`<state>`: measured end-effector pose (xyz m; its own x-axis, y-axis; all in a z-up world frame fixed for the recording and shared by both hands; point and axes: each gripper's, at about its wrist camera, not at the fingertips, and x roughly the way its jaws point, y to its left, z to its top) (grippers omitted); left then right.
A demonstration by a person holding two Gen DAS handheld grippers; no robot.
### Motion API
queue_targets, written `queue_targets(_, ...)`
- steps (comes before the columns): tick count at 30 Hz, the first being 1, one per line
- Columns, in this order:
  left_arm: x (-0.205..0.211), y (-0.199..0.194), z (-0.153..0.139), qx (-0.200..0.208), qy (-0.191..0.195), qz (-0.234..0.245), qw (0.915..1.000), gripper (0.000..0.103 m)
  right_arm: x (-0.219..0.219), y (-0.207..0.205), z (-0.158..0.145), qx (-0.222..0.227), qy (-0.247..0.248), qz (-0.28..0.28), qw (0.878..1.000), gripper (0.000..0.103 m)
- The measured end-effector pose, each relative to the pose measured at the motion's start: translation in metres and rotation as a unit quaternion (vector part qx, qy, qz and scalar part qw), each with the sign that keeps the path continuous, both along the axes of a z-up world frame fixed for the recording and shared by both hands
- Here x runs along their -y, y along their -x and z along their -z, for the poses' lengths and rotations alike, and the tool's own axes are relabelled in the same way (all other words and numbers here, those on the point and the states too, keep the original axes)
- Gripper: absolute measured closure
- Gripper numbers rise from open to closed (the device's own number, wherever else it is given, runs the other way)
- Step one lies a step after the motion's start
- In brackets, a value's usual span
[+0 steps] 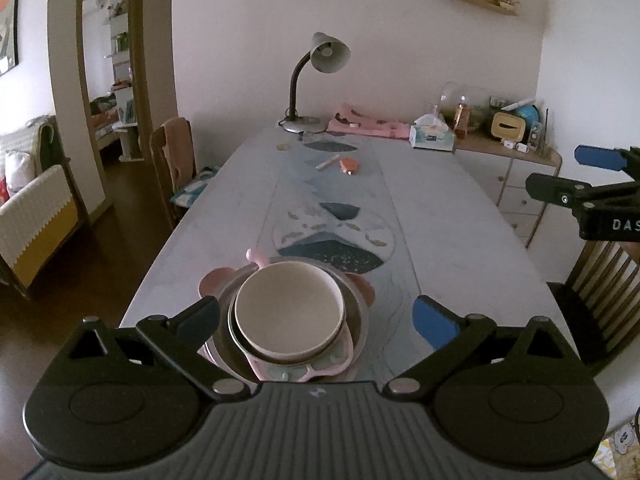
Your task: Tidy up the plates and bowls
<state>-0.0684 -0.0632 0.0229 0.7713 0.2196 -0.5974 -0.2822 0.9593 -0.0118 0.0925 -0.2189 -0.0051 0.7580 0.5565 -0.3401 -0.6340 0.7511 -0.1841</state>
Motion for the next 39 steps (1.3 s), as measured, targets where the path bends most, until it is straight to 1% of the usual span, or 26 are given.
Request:
queue_targets(4,0.005,0.000,0.001,-0.003,0.003,0.001,1.0000,0.000,0.004,0.014,0.008,-0.026,-0.025,-0.015,0.999,0.000)
queue_targets(7,0.009,0.002,0.003,-0.007,0.011,0.000,0.9999,0.000,0.001,0.030,0.019,-0.063,-0.038,-0.024,0.997,0.000)
queue_targets(9,0.011,0.005,0.004,-0.009,0.019,-0.001,0.9998,0.000,0.001,0.035,0.023,-0.095,-0.049,-0.022,0.994,0.000)
queue_targets(10,0.012,0.006,0.005,-0.012,0.025,-0.002,0.9996,0.000,0.002,0.038,0.025,-0.114,-0.057,-0.018,0.992,0.000)
queue_targets(13,0.014,0.009,0.010,-0.023,0.046,-0.006,0.9987,0.000,0.001,0.040,0.032,-0.187,-0.075,-0.006,0.979,0.000)
queue_targets(15,0.014,0.011,0.012,-0.029,0.051,-0.009,0.9983,0.000,0.002,0.042,0.035,-0.219,-0.085,0.003,0.972,0.000)
queue_targets(17,0.015,0.014,0.015,-0.032,0.058,-0.013,0.9977,0.000,0.001,0.048,0.037,-0.217,-0.084,0.009,0.972,0.000)
queue_targets(19,0.016,0.016,0.017,-0.036,0.057,-0.015,0.9976,0.000,0.000,0.053,0.037,-0.203,-0.077,0.010,0.976,0.000)
queue_targets(21,0.017,0.017,0.018,-0.038,0.056,-0.017,0.9975,0.000,-0.001,0.057,0.037,-0.198,-0.072,0.007,0.977,0.000)
queue_targets(29,0.018,0.019,0.021,-0.044,0.048,-0.017,0.9978,0.000,-0.004,0.058,0.044,-0.207,-0.066,0.002,0.976,0.000)
queue_targets(39,0.018,0.017,0.021,-0.045,0.052,-0.016,0.9975,0.000,-0.005,0.058,0.046,-0.211,-0.068,0.003,0.975,0.000)
